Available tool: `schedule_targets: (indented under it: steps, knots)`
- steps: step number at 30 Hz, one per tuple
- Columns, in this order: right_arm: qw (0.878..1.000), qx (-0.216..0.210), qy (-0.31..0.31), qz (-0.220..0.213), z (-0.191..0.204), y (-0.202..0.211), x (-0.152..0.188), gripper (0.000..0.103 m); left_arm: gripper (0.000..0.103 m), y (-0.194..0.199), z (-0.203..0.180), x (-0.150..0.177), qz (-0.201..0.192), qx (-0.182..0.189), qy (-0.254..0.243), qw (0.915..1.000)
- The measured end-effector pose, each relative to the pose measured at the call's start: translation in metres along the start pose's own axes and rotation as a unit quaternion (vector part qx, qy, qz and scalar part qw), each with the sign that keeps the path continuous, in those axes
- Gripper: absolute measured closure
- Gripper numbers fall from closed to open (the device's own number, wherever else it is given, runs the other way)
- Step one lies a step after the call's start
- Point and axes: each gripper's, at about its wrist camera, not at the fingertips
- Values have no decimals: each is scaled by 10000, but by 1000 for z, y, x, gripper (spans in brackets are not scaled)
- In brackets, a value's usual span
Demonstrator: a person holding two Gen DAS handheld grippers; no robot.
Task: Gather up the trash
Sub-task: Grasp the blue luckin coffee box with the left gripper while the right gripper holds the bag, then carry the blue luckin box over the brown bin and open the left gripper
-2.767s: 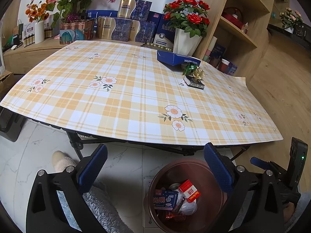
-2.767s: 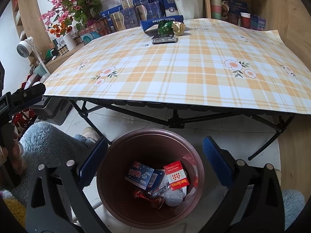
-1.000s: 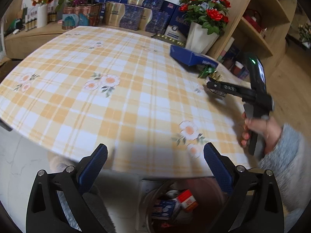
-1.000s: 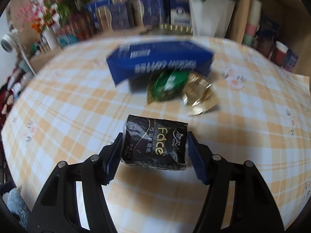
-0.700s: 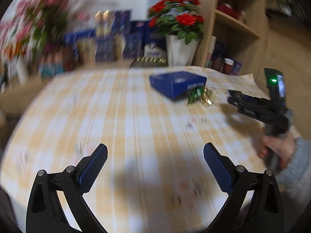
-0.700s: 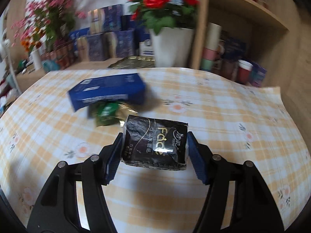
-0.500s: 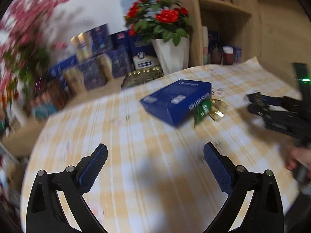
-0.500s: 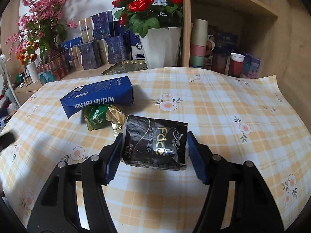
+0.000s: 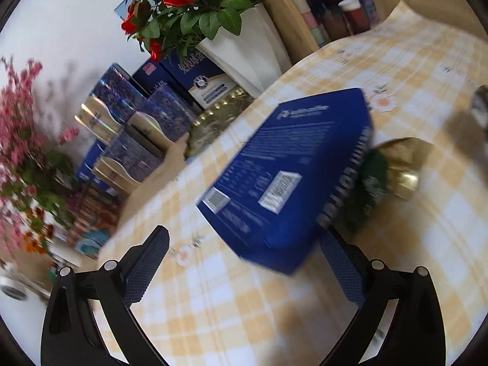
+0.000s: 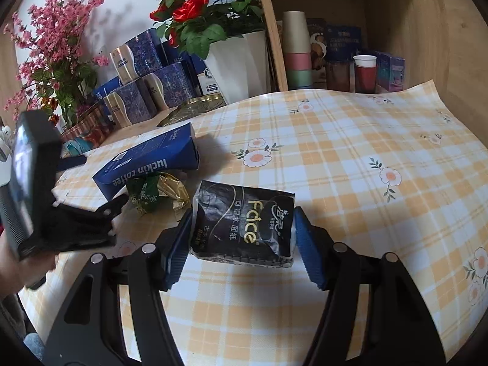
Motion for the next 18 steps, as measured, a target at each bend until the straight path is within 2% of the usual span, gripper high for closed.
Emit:
schedule_targets:
  steps: [6,8,9,10,11,12,14,16,18]
  knots:
    - [9999,-83,57,4,2,0,0,39,6,-22,-13,-13,-35,-224,-805,9965]
    - [10000,-84,-12,11,-1,0,1,39,11,-26,-19,-16,-81,-185,-1086,9939]
    - [9999,-85,-50,19,-2,0,1,39,26,-28,-21,-17,-79,-83,-1165,9931]
    - [9999,-85,-78,25,-3,-1,0,39,55,-29,-24,-19,-51,56,-1256,9920]
    - [9999,-82,-98,25,-4,-1,1,39,70,-29,-26,-19,-42,69,-1321,9912]
    - [9999,-84,-115,20,-5,0,1,39,73,-26,-26,-21,-133,-41,-1450,9893]
    - [9999,-88,-125,12,-5,0,1,39,75,-19,-22,-25,-261,152,-1360,9903]
    - [9999,-85,-140,14,-5,0,1,39,76,-12,-6,-30,-336,332,-1015,9937]
    - [9999,-66,-159,9,-6,-1,1,39,78,-8,29,-36,-311,470,-134,9983]
Point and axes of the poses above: each gripper's, at about its wrist camera, not at the fingertips, and y roughly against the way its jaws point, z to its left, x to its underside, and after that the axes turned 14 degrees about -z, right-handed
